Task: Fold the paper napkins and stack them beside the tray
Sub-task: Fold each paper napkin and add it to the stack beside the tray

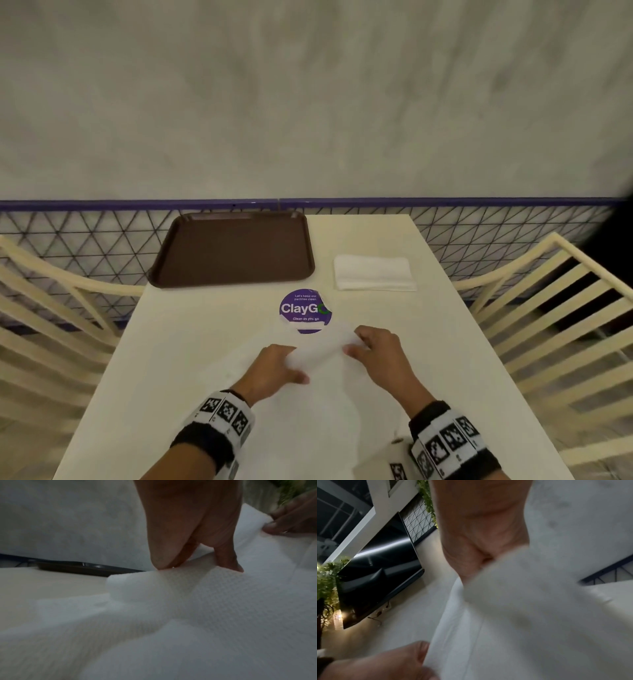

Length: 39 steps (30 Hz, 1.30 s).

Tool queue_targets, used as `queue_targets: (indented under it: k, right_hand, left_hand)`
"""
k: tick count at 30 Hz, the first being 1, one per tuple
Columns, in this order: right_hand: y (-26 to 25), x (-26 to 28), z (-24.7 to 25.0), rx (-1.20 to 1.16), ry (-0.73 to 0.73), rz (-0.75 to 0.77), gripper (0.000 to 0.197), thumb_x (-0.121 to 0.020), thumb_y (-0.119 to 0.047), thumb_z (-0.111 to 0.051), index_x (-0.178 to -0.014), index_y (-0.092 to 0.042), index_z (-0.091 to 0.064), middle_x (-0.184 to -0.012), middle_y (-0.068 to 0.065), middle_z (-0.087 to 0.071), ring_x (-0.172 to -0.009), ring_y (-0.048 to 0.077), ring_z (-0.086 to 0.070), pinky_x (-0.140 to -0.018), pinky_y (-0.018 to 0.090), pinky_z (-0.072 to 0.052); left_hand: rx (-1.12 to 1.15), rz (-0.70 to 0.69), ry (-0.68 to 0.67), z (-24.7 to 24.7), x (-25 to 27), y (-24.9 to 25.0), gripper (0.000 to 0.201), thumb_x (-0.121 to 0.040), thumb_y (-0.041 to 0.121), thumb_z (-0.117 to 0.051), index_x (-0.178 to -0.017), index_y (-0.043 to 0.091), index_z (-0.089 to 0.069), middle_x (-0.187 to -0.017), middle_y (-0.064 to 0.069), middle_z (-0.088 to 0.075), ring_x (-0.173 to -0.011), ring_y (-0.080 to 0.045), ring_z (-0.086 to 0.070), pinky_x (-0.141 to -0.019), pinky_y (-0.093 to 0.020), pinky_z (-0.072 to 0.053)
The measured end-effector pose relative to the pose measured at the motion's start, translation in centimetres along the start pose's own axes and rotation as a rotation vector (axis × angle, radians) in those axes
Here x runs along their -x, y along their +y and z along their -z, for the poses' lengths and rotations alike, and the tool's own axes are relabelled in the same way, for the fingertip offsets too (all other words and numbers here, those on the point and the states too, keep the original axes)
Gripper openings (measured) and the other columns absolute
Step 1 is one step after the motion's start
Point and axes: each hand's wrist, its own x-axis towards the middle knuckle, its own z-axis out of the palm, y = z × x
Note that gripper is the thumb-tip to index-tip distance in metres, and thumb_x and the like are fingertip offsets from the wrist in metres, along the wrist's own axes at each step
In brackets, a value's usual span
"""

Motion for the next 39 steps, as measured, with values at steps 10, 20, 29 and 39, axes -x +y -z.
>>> queue_targets:
  k: [10,20,29,39]
  right_hand:
    - [1.3,-1.8,5.3,-0.274,0.236,0.042,0.012,-0.082,-0.009,-0.066,-0.070,-0.010,-0.062,-0.070,0.012,-0.067,-0.064,0.015,-0.055,-0.061,0.029,-0.045]
    - [5.1,1.0,7.0,-0.584,0.310,0.189,0.029,-0.078,0.019,-0.055,-0.079,-0.006,-0.070,-0.090,0.004,-0.073,-0.096,0.017,-0.066,-0.090,0.024,-0.050]
    - [13.5,3.6,3.7,-0.412,-0.002,-0.045,0.027,-0.069,0.022,-0.062,-0.079,-0.001,-0.072,-0.080,-0.018,-0.073,-0.081,-0.006,-0.065,-0.074,0.006,-0.046]
    - [13.3,-0.9,2.9,-0.050,0.036,-0.149,0.039,-0.078,0.001,-0.066,-0.063,-0.034,-0.058,-0.058,-0.016,-0.062,-0.056,-0.003,-0.056,-0.057,0.011,-0.040]
  left_hand:
    - [0.192,0.038,0.208,1.8,-1.5,1.2,0.026,-0.067,0.014,-0.081,-0.053,0.031,-0.068,-0.054,0.009,-0.064,-0.054,-0.001,-0.056,-0.059,-0.019,-0.044]
    - [0.311,-0.306,0.457,0.7,-0.6,5.6,0.029,-0.080,-0.008,-0.063,-0.076,0.021,-0.064,-0.097,0.003,-0.072,-0.096,-0.013,-0.065,-0.089,-0.022,-0.048]
    - [-0.132,-0.181,0.031,-5.3,2.5,-3.1,0.047,-0.081,0.008,-0.031,-0.085,0.054,-0.041,-0.115,0.048,-0.049,-0.118,0.014,-0.046,-0.103,-0.010,-0.033]
    - [-0.194,0.023,0.331,-6.2,-1.3,-3.2,0.028,-0.089,0.015,-0.057,-0.086,0.032,-0.035,-0.067,0.001,-0.059,-0.061,-0.016,-0.055,-0.060,-0.028,-0.042]
